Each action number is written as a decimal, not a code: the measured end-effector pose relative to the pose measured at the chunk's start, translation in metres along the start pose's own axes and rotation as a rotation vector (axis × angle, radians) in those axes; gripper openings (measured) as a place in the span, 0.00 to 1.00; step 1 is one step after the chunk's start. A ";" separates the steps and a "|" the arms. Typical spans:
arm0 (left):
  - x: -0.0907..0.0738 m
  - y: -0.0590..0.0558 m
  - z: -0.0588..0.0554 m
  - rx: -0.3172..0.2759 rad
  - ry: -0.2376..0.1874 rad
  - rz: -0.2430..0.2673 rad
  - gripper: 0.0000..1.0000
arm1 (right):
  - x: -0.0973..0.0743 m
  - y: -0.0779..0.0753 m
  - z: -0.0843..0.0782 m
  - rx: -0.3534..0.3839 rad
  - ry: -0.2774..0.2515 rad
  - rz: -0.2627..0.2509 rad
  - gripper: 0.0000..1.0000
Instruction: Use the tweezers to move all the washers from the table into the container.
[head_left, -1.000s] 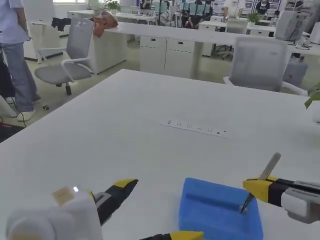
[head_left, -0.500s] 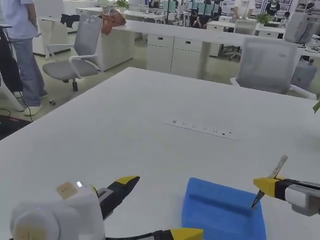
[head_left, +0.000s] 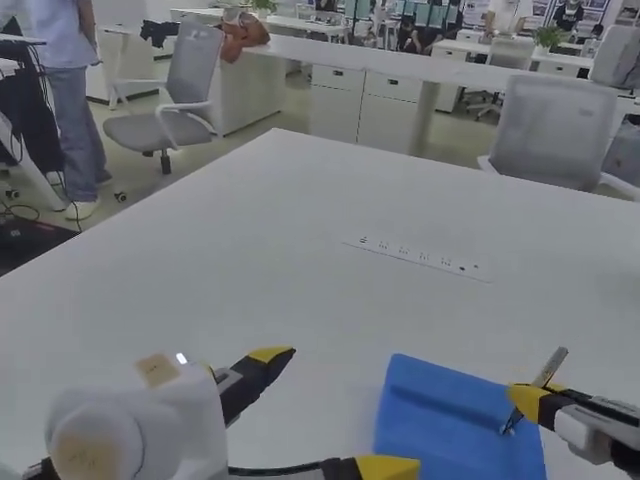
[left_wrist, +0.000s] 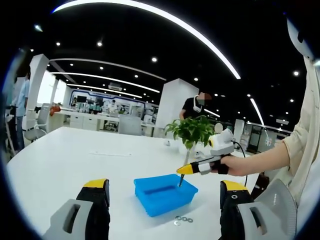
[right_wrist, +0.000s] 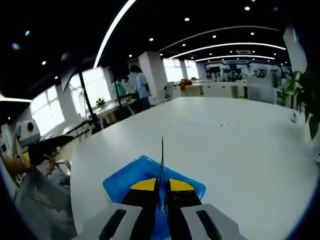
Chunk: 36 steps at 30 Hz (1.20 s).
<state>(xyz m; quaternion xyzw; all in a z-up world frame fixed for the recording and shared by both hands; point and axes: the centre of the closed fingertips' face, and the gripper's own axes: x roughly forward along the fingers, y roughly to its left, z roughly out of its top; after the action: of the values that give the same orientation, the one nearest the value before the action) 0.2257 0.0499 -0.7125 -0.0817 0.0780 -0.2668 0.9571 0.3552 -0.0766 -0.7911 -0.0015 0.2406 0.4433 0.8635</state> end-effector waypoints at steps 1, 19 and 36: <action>0.000 0.000 0.000 0.000 -0.001 0.001 0.93 | 0.003 0.000 -0.005 -0.003 0.008 -0.001 0.03; 0.000 0.001 -0.001 0.009 0.006 0.008 0.93 | 0.019 -0.011 -0.028 -0.144 0.032 0.002 0.03; 0.001 -0.001 -0.003 0.013 0.013 0.001 0.93 | -0.013 0.022 0.020 -0.109 -0.150 0.044 0.04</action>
<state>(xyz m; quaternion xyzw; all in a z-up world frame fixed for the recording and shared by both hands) 0.2256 0.0487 -0.7150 -0.0735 0.0827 -0.2674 0.9572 0.3401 -0.0685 -0.7633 -0.0099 0.1511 0.4735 0.8677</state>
